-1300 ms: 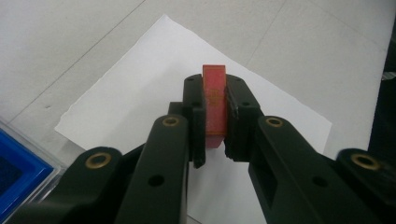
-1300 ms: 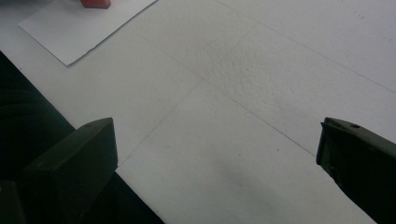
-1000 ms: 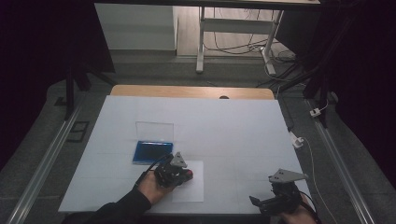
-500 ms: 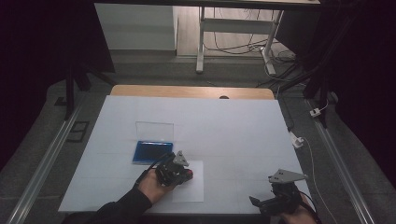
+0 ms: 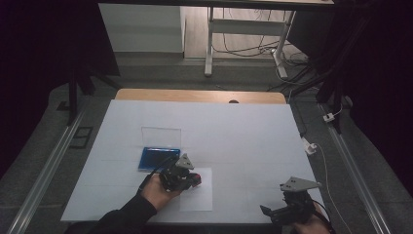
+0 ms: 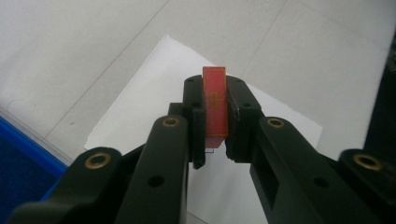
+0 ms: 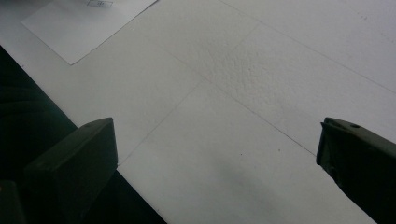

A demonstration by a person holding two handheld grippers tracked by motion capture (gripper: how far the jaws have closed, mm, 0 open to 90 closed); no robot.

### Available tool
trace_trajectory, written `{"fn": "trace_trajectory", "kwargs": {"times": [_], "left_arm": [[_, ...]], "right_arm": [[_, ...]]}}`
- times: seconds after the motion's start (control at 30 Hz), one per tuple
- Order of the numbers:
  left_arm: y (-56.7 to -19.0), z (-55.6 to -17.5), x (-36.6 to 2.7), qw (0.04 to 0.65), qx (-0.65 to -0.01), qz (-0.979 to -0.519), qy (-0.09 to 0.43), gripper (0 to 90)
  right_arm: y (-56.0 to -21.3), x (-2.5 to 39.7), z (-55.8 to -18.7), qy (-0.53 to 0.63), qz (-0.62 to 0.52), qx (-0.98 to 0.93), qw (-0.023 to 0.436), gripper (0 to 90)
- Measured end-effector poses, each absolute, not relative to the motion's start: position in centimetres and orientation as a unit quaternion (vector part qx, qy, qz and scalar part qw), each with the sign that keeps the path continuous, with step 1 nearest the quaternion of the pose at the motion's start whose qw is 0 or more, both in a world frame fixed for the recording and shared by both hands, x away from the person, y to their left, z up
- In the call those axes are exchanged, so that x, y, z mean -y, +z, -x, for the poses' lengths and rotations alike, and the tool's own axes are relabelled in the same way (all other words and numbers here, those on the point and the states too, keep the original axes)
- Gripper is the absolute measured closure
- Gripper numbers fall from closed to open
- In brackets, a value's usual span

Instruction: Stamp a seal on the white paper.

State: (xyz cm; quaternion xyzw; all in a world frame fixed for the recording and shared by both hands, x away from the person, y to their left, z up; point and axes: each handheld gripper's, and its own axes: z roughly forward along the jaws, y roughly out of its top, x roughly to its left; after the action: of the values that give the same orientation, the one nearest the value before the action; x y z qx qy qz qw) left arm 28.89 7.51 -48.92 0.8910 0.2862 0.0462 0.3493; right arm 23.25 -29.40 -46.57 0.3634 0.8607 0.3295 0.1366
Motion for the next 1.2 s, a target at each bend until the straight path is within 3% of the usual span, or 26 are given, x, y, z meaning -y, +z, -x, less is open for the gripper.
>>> {"fn": "trace_trajectory", "kwargs": {"times": [0.47, 1.2], "left_arm": [[-47.1, -28.4, -8.6, 0.374, -0.277, -0.884, 0.048, 79.7], [-45.4, -28.7, -12.3, 0.392, -0.313, -0.862, 0.071, 79.6]], "right_arm": [[-46.5, 29.5, -23.3, 0.330, -0.366, -0.859, 0.138, 0.0], [-46.5, 29.5, -23.3, 0.330, -0.367, -0.859, 0.139, 0.0]]}}
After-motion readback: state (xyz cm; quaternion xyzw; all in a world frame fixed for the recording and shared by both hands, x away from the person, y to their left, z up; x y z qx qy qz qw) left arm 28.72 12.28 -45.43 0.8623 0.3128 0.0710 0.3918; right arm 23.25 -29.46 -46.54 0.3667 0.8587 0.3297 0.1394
